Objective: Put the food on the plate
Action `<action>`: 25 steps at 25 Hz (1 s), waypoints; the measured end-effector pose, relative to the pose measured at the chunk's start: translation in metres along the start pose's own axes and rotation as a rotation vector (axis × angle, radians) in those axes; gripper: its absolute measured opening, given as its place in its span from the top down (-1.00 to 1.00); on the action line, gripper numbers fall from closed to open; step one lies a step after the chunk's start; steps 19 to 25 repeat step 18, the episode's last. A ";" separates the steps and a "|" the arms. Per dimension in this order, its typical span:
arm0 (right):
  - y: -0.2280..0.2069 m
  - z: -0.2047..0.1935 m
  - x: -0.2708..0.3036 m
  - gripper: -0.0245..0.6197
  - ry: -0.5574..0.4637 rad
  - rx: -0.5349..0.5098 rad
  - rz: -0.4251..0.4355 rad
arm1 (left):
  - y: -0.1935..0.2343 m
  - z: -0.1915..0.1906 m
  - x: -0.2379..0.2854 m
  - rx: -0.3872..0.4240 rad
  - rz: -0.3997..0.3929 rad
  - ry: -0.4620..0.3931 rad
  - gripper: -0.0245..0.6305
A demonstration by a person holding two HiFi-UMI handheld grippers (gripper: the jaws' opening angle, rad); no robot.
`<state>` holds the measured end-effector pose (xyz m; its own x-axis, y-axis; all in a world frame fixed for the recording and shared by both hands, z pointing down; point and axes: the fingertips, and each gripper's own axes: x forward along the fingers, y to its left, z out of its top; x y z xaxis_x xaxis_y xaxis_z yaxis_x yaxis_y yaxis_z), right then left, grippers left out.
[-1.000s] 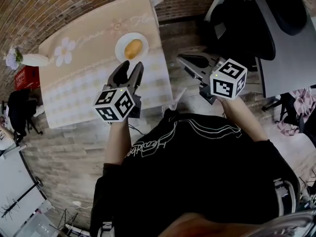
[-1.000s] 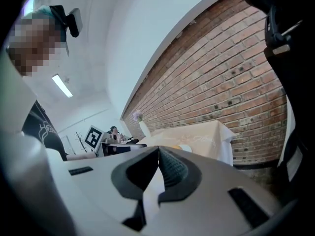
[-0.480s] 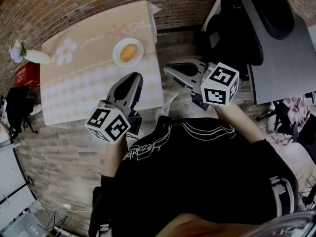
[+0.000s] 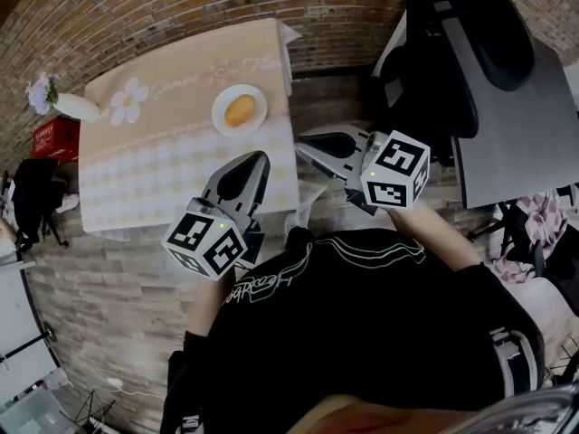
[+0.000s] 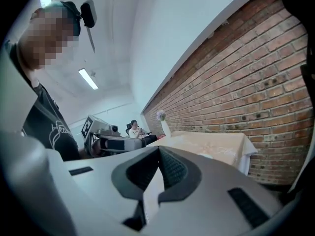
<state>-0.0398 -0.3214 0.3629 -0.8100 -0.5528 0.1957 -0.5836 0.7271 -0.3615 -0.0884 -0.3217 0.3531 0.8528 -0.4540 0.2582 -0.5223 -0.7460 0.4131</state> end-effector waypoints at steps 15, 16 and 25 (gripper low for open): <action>-0.021 -0.008 0.009 0.94 -0.036 0.039 -0.027 | 0.016 -0.005 0.009 0.016 0.022 0.021 0.90; -0.023 -0.008 0.010 0.94 -0.040 0.043 -0.031 | 0.017 -0.004 0.011 0.019 0.022 0.019 0.90; -0.029 -0.008 0.012 0.94 -0.048 0.049 -0.037 | 0.019 -0.003 0.014 0.025 0.020 0.014 0.90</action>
